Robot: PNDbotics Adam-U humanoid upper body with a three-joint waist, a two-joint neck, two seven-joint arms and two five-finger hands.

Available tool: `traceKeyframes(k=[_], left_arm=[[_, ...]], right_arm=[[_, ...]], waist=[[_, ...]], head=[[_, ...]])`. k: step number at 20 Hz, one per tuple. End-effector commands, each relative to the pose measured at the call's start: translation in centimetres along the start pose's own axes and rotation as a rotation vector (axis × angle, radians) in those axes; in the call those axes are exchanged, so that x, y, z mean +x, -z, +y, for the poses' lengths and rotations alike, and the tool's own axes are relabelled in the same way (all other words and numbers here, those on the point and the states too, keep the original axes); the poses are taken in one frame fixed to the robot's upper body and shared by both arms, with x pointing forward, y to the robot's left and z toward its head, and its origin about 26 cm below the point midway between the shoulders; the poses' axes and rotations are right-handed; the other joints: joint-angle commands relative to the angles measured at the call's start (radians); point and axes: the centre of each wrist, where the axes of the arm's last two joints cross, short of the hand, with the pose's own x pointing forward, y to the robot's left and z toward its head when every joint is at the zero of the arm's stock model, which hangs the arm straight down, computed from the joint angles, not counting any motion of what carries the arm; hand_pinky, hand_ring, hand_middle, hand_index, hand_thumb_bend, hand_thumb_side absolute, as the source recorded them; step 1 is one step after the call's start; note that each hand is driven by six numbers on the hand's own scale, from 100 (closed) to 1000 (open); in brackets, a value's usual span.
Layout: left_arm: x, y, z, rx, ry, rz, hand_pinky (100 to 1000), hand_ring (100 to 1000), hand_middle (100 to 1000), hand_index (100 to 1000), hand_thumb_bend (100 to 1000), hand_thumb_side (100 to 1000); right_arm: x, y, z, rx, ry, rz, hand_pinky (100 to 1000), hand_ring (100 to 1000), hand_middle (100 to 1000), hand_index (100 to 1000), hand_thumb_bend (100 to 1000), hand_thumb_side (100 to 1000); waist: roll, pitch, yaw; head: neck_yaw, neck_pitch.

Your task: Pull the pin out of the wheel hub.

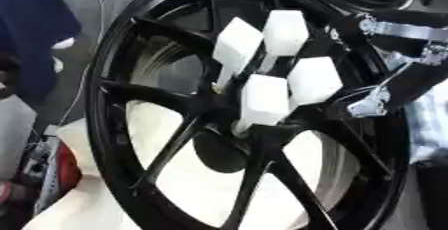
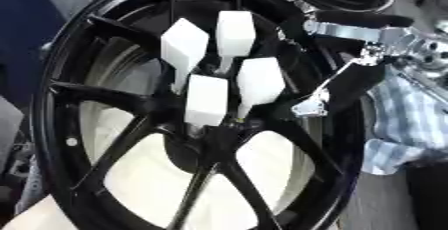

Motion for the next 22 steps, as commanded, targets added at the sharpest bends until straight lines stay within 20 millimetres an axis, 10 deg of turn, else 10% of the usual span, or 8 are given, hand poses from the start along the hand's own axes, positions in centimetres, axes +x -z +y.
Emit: traceKeyframes(k=[1, 22], left_arm=[[0.46, 0.27, -0.09, -0.006, 0.004, -0.017, 801, 940, 695, 806, 100, 780], [0.47, 0.31, -0.04, -0.004, 0.004, -0.010, 802, 943, 697, 805, 100, 780]], right_arm=[[0.53, -0.58, -0.95, -0.033, -0.041, 0.016, 643, 688, 726, 686, 480, 211], [0.59, -0.51, -0.98, -0.043, 0.023, 0.011, 635, 688, 726, 683, 504, 222]], waist=[[0.007, -0.016, -0.002], [0.003, -0.023, 0.004]], head=[[0.004, -0.008], [0.010, -0.015]])
